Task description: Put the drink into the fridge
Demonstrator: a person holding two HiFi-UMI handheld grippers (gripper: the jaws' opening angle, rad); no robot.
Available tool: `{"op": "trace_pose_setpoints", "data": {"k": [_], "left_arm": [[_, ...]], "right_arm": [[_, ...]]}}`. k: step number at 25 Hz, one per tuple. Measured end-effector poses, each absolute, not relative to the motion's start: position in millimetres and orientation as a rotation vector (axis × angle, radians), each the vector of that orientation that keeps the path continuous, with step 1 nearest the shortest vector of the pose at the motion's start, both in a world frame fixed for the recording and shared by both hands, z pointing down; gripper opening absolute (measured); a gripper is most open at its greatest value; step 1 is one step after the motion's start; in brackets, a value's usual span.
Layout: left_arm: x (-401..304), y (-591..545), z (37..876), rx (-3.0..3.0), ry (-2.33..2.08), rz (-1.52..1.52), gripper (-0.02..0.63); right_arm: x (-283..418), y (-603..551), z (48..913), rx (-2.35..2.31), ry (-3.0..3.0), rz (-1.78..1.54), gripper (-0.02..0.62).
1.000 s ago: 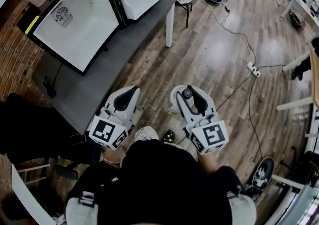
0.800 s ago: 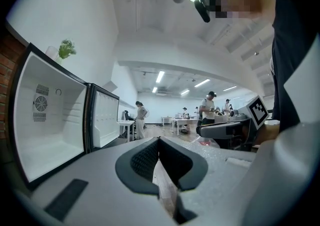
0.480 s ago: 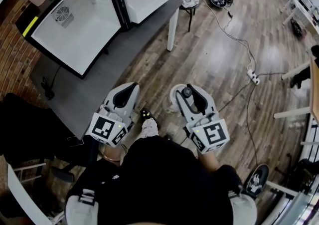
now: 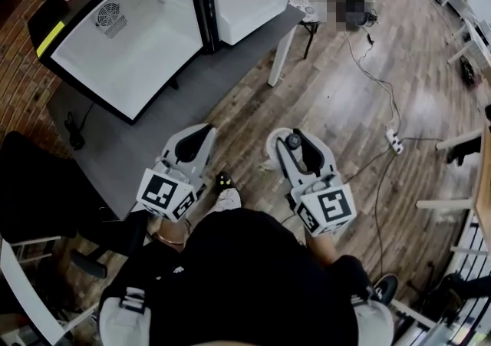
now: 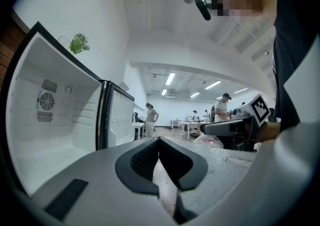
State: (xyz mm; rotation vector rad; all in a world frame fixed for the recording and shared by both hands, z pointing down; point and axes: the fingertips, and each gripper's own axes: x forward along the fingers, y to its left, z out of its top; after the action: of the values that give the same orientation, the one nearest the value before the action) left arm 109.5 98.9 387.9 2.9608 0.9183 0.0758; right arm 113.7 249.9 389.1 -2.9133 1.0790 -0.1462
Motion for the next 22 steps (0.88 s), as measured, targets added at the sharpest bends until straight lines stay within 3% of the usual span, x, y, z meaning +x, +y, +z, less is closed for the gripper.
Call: {"op": "trace_pose_setpoints", "data": {"k": [22], "left_arm": [[207,-51,425,2.988,0.551,0.140,-0.003]], "right_arm": [[254,95,412,-2.792,1.440,-0.247,0.150]]}}
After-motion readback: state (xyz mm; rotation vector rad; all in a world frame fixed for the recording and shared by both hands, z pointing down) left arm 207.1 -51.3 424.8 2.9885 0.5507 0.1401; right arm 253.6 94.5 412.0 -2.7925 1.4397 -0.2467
